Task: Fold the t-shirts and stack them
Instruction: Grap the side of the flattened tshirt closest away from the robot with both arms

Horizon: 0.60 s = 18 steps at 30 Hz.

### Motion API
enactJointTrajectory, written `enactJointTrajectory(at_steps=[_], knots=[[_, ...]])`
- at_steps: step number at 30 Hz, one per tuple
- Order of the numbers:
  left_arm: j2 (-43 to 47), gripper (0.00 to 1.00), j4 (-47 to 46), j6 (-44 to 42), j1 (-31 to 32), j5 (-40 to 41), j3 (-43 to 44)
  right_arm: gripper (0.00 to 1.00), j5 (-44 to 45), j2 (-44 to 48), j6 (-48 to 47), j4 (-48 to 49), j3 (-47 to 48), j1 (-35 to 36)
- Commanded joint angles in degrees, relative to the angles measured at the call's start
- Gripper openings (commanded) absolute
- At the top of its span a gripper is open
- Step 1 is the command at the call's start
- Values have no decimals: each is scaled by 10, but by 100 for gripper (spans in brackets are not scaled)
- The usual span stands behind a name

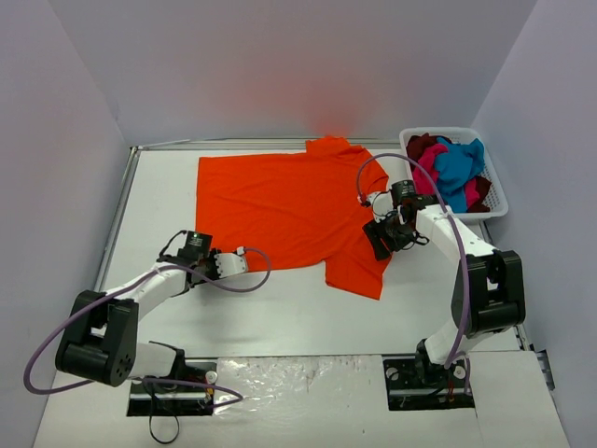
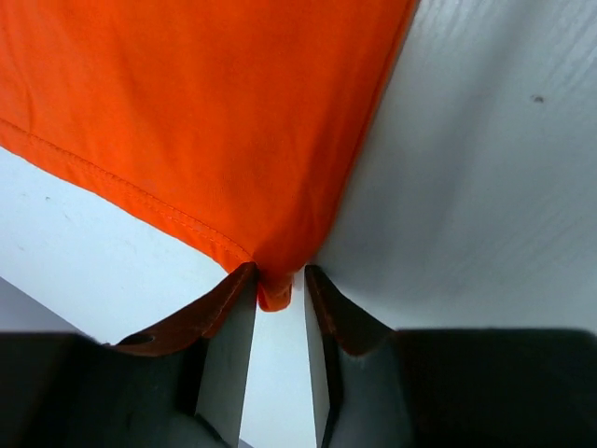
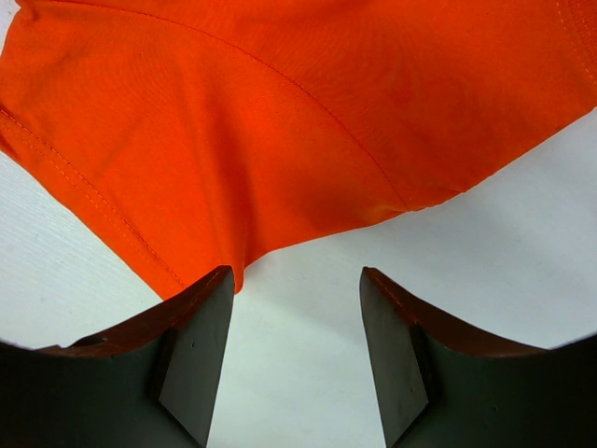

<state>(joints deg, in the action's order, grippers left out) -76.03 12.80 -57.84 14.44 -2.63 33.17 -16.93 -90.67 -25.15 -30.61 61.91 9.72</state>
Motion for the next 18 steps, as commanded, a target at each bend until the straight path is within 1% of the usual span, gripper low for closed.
enactJointTrajectory(at_steps=[1,5,6,9,13,14,18], knots=[[-24,26,27,-10,9,-3,-26,53,7,9,2,-15,1,-4],[-51,26,5,4,12,6,-24,53,6,12,2,-16,-1,-4],[-57,24,6,7,12,6,-18,53,7,14,2,-16,-2,-4],[-73,3,19,16,12,7,-3,53,8,21,2,-17,0,-4],[-47,3,63,30,11,-18,24,53,17,36,-3,-26,8,-3],[-40,2,99,33,10,-28,35,53,19,39,-4,-30,10,-3],[-6,2,190,53,3,-90,96,54,10,66,-18,-56,23,0]])
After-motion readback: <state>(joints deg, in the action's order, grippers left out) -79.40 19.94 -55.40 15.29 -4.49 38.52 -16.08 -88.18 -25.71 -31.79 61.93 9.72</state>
